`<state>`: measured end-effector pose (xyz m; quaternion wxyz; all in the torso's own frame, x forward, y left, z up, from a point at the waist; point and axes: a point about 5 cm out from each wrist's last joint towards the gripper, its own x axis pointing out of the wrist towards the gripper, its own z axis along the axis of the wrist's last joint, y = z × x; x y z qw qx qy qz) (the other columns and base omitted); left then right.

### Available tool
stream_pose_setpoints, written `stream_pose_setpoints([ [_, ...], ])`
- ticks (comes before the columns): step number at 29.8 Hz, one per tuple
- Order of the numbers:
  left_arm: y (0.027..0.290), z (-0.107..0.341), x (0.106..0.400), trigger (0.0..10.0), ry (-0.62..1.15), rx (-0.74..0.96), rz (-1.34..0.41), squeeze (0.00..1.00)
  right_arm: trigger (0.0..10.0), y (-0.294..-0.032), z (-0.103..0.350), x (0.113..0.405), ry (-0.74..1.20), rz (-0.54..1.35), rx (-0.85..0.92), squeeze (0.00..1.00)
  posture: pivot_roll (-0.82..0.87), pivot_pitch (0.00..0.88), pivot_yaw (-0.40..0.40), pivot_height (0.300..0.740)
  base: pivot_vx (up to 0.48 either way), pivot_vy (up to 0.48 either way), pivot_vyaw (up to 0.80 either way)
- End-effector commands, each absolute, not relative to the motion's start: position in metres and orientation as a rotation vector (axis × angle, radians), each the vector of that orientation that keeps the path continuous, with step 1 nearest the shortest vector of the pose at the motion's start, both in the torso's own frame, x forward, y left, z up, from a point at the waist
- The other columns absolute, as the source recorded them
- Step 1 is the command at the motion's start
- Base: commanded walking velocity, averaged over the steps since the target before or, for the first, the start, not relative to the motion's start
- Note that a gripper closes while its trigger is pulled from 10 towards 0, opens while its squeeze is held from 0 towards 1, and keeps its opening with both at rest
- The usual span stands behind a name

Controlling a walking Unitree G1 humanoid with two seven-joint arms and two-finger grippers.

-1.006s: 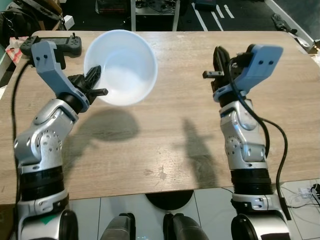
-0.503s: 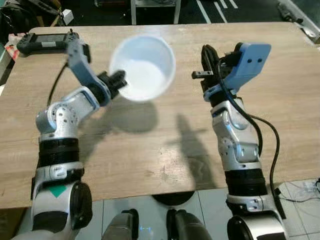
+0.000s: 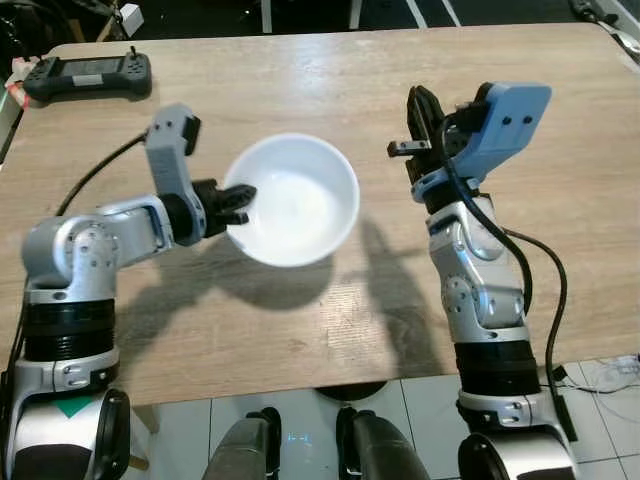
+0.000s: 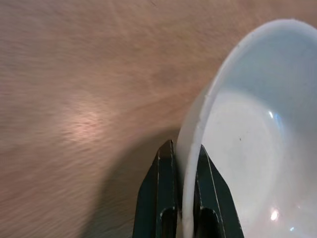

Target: Setting the table

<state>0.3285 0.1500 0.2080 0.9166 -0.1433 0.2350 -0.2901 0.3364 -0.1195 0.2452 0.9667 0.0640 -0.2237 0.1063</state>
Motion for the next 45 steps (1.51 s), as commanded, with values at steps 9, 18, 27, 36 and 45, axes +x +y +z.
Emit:
stream_pose_setpoints([
  [9, 0.140, 0.201, 0.339, 10.0, 0.521, -0.216, -0.633, 0.76, 10.0, -0.159, 0.246, 0.341, -0.460, 0.115, 0.054, 0.00, -0.07, 0.168, 0.084, 0.740, 0.000, 0.000, 0.00],
  [18, 0.137, 0.211, 0.338, 10.0, 0.461, -0.230, -0.699, 1.00, 10.0, -0.158, 0.244, 0.341, -0.458, 0.104, 0.067, 0.00, -0.06, 0.164, 0.084, 0.740, 0.000, 0.000, 0.00],
  [27, 0.140, 0.243, 0.332, 10.0, 0.276, -0.189, -0.730, 0.00, 10.0, -0.153, 0.246, 0.339, -0.469, 0.115, 0.088, 0.00, -0.05, 0.157, 0.093, 0.740, 0.000, 0.000, 0.00],
  [36, 0.155, 0.283, 0.289, 10.0, 0.014, 0.447, -0.617, 0.00, 10.0, -0.144, 0.233, 0.329, -0.442, 0.118, 0.109, 0.00, -0.01, 0.128, 0.079, 0.740, 0.000, 0.000, 0.00],
  [45, 0.166, 0.299, 0.303, 10.0, -0.201, 0.562, -0.335, 0.00, 10.0, -0.155, 0.232, 0.326, -0.458, 0.019, 0.056, 0.00, -0.03, 0.000, 0.102, 0.740, 0.000, 0.000, 0.00],
])
